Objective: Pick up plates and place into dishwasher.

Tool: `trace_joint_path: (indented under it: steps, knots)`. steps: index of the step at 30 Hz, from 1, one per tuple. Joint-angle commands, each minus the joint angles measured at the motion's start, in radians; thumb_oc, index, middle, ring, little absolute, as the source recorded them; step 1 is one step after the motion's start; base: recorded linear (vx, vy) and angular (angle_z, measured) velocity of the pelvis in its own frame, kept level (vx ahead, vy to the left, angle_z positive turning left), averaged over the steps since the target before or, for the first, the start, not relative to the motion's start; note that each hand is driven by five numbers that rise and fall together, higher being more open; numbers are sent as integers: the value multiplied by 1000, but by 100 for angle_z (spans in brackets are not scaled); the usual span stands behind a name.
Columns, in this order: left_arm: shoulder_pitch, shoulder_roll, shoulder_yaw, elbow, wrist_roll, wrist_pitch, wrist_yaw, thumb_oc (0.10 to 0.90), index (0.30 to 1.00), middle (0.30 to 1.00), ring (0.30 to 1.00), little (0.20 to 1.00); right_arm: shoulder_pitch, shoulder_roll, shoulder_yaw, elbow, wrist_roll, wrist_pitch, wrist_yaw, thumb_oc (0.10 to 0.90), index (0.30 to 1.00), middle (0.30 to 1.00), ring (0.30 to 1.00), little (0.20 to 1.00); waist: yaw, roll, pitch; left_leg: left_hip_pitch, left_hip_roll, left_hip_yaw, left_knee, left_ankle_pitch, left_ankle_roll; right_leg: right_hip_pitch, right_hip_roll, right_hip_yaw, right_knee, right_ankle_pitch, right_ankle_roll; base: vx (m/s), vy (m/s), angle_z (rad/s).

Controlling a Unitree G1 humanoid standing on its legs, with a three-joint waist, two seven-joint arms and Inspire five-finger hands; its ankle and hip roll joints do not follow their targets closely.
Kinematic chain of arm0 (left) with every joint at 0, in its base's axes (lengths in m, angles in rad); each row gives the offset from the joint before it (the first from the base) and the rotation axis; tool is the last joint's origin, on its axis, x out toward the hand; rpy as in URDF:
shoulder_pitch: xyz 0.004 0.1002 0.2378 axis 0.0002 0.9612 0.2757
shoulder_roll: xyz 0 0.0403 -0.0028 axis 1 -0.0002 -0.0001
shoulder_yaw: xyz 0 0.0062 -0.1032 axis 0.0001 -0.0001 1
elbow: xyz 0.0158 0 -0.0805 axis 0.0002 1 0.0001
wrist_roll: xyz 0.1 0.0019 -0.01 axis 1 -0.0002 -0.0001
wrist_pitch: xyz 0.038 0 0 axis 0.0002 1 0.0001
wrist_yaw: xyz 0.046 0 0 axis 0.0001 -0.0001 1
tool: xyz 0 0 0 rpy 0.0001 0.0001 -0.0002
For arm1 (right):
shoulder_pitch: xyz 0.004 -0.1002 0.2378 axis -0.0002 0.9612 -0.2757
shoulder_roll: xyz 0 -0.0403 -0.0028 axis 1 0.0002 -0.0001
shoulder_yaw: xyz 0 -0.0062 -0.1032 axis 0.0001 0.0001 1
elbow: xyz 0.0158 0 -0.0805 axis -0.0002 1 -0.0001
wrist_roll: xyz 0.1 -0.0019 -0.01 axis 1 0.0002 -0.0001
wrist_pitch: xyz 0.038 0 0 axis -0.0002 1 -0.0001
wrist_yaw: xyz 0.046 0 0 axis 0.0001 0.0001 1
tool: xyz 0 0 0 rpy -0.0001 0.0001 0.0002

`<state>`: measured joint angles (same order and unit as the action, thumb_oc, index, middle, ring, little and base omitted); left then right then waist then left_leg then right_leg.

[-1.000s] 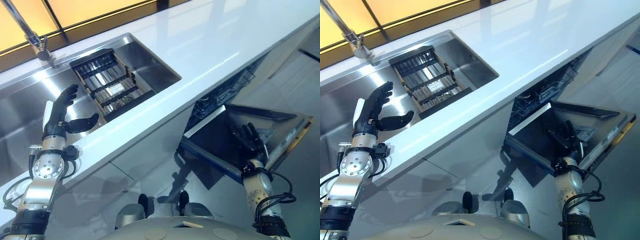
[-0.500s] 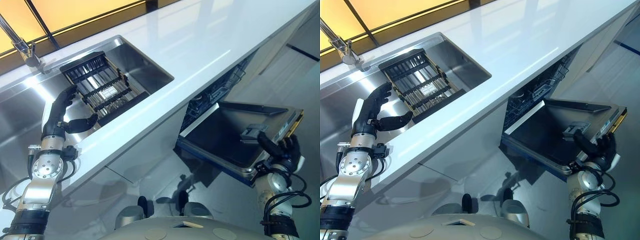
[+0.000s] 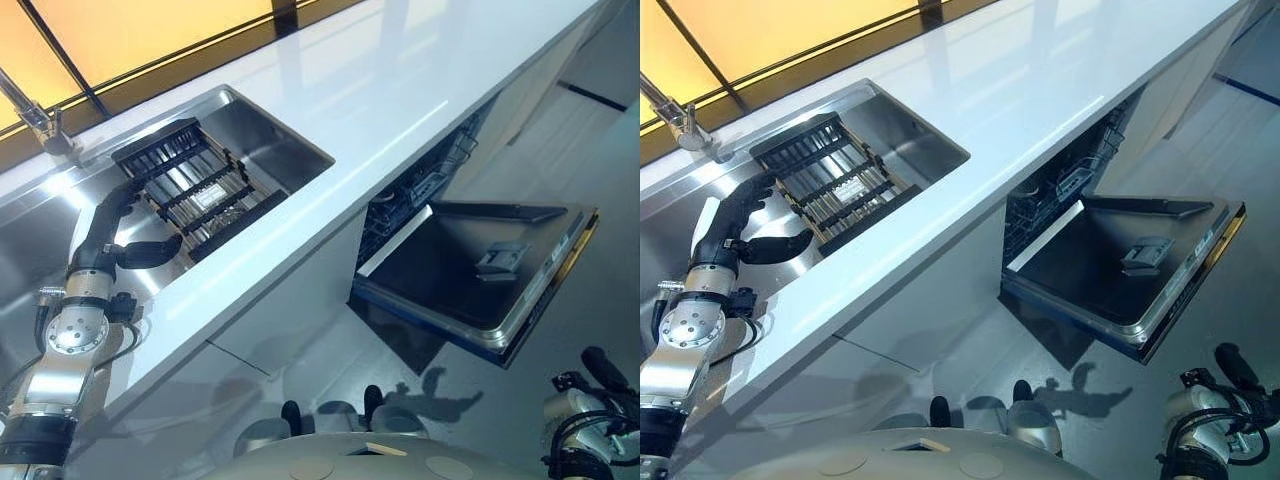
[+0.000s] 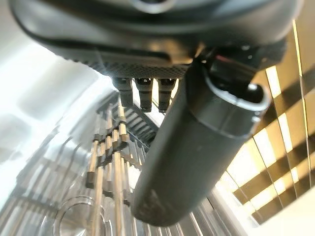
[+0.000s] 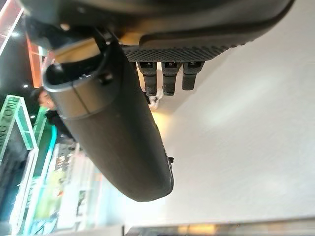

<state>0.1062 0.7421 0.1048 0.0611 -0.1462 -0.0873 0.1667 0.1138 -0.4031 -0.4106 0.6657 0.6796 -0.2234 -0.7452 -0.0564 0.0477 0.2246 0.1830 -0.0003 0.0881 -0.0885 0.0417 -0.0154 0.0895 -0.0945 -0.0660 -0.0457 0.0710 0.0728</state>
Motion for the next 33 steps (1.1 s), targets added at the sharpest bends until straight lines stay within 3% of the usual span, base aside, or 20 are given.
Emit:
trace_joint_path:
  steps: [1,8,15,22,30,33]
  knots:
    - [-173,106,26,-5,0,-63,81,800,900,900,900,900,-74,-177,-7,4,27,-88,40,800,900,900,900,900,1,16,38,-163,-43,-15,225,-110,28,-108,-9,-40,258,-133,44,-146,-16,-1]
    - [-278,133,1,-21,-39,-82,152,800,900,900,900,900,-177,-262,56,79,78,-120,126,800,900,900,900,900,-1,89,158,-371,-37,-17,427,-127,17,-279,-49,-47,472,-212,-15,-201,31,2]
    - [-305,114,-2,-48,-69,-67,185,800,900,900,900,900,-222,-295,75,90,137,-175,231,800,900,900,900,900,-5,125,218,-494,-34,-11,611,-185,18,-413,-76,-43,711,-311,-77,-48,37,0]
    - [-308,84,9,-67,-102,-59,148,800,900,900,900,900,-256,-315,82,89,173,-161,354,800,900,900,900,900,1,119,233,-555,-47,-21,761,-254,24,-484,-103,-34,891,-396,-115,40,30,4]
    - [-318,89,13,-34,-111,-83,118,800,900,900,900,900,-287,-310,107,71,277,-99,451,800,900,900,900,900,9,117,242,-583,-55,-35,779,-233,15,-523,-99,-20,929,-395,-119,21,11,3]
    - [-324,85,14,-40,-106,-83,110,800,900,900,900,900,-326,-301,124,33,447,-55,634,800,900,900,900,900,18,122,251,-585,-63,-46,768,-215,10,-529,-97,-17,926,-387,-117,-10,5,0]
